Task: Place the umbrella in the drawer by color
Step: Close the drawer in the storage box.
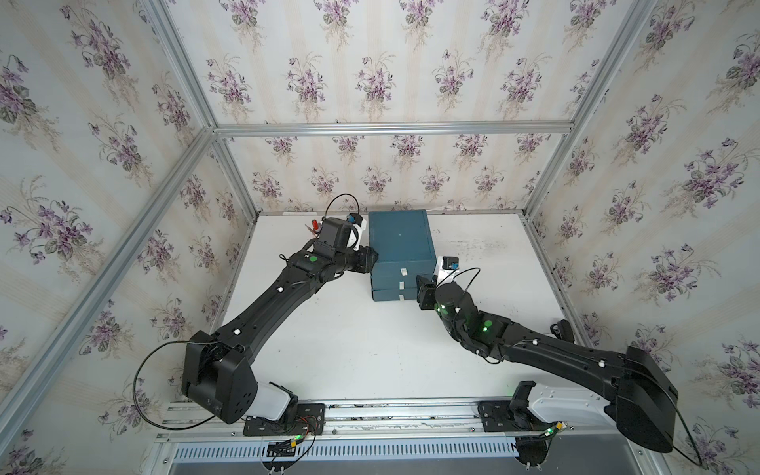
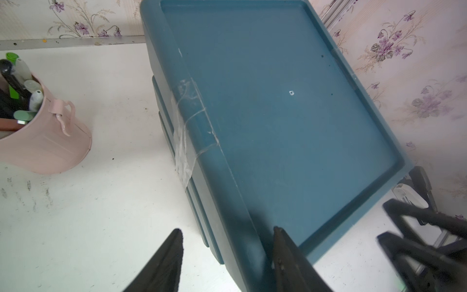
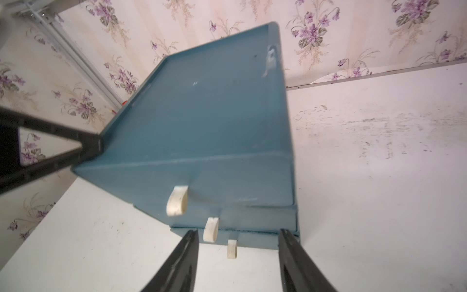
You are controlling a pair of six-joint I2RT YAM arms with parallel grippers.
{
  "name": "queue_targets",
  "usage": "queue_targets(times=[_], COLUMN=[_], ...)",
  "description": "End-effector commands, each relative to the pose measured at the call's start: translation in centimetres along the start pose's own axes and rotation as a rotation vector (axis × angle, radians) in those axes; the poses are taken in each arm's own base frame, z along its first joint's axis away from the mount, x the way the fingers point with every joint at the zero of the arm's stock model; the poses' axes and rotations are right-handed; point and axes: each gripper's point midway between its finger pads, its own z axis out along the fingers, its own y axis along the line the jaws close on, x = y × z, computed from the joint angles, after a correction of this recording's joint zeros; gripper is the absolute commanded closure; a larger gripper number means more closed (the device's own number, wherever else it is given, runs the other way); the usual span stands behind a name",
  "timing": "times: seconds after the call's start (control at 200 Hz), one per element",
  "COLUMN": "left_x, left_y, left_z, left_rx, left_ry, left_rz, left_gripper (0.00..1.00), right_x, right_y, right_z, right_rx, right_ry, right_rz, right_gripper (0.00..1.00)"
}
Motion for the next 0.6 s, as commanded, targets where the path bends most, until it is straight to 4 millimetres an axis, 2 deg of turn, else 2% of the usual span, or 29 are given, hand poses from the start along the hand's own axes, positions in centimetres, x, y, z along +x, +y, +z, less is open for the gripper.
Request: queue_targets(times=[0.0, 0.075, 0.125, 0.145, 0.165, 0.19, 0.205, 0.225, 0.235, 0.26, 0.275, 0.395, 0.505, 0.594], left_x=[5.2, 4.3, 3.5, 3.0, 2.6, 2.2, 1.8, 1.4, 0.7, -0.1, -0.5, -4.1, -6.6, -7.0], left_y=[2.6, 2.5, 2.3, 2.2, 2.1, 2.1, 2.2, 2.2, 2.0, 2.0, 2.0, 2.2, 3.5, 6.1], left_z=[-0.6, -1.1, -1.6, -2.0, -2.3, -2.7, -2.8, -3.1, -4.0, -4.9, -5.4, -9.7, -14.3, -17.3], left_rx=[-0.129, -0.133, -0.131, -0.132, -0.136, -0.143, -0.150, -0.159, -0.158, -0.169, -0.178, -0.246, -0.367, -0.529], left_ry=[0.216, 0.181, 0.154, 0.138, 0.125, 0.113, 0.104, 0.093, 0.065, 0.038, 0.023, -0.112, -0.279, -0.421], left_rz=[-0.015, -0.032, -0.034, -0.032, -0.031, -0.028, -0.025, -0.022, -0.018, -0.012, -0.008, 0.025, 0.040, 0.043], left_gripper=[0.42, 0.37, 0.35, 0.34, 0.33, 0.31, 0.31, 0.30, 0.29, 0.28, 0.28, 0.23, 0.12, 0.01], right_x=[0.6, -1.3, -2.8, -3.4, -4.0, -4.8, -5.3, -5.9, -6.2, -6.8, -7.6, -10.6, -11.0, -10.9], right_y=[-2.1, -3.1, -3.8, -4.1, -4.6, -5.0, -5.2, -5.4, -5.5, -5.5, -6.6, -9.2, -11.0, -12.9], right_z=[-0.3, -0.5, -0.9, -1.1, -1.2, -1.5, -1.6, -1.8, -1.9, -2.2, -2.2, -3.5, -4.3, -5.1], right_rx=[0.000, -0.001, 0.007, 0.011, 0.021, 0.027, 0.029, 0.028, 0.026, 0.019, 0.044, 0.156, 0.225, 0.300], right_ry=[0.192, 0.210, 0.191, 0.178, 0.166, 0.147, 0.134, 0.118, 0.112, 0.100, 0.078, -0.025, -0.119, -0.190], right_rz=[0.034, 0.060, 0.064, 0.065, 0.067, 0.070, 0.070, 0.072, 0.073, 0.074, 0.090, 0.122, 0.101, 0.113], right_gripper=[0.59, 0.61, 0.55, 0.46, 0.33, 0.04, 0.01, 0.00, 0.00, 0.00, 0.00, 0.00, 0.00, 0.00])
